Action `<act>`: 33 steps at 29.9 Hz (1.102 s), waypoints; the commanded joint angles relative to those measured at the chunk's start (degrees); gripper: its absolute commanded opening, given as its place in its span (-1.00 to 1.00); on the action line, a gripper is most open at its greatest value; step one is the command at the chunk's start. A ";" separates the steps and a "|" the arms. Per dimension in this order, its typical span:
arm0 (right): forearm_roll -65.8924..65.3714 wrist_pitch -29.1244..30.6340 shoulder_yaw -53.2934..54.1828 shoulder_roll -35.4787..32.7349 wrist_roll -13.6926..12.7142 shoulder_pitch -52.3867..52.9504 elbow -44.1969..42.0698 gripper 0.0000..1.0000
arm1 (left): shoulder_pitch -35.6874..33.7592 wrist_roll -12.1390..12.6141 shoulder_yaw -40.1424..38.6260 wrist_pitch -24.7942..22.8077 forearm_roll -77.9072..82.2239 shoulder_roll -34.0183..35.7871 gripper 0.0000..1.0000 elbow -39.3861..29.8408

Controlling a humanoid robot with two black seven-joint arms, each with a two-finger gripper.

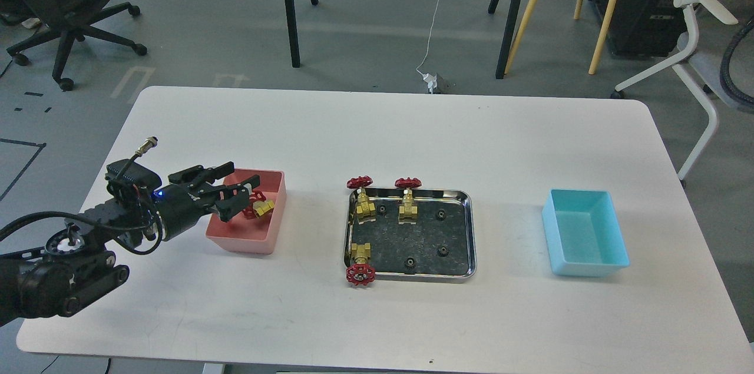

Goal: Place valve in pink box and gear in blue box

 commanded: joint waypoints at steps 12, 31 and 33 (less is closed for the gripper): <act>-2.21 2.43 -4.37 0.27 2.54 -0.05 5.17 0.97 | -12.52 1.79 -27.10 -24.84 -25.66 5.96 0.98 -0.99; -44.03 2.43 -23.90 0.35 4.13 -3.21 39.62 0.98 | -38.90 12.26 -27.02 -47.82 -56.29 10.36 0.98 7.80; -47.46 2.43 -26.35 0.35 4.13 -3.22 42.00 0.99 | -39.78 12.26 -27.02 -47.73 -56.29 10.27 0.98 7.89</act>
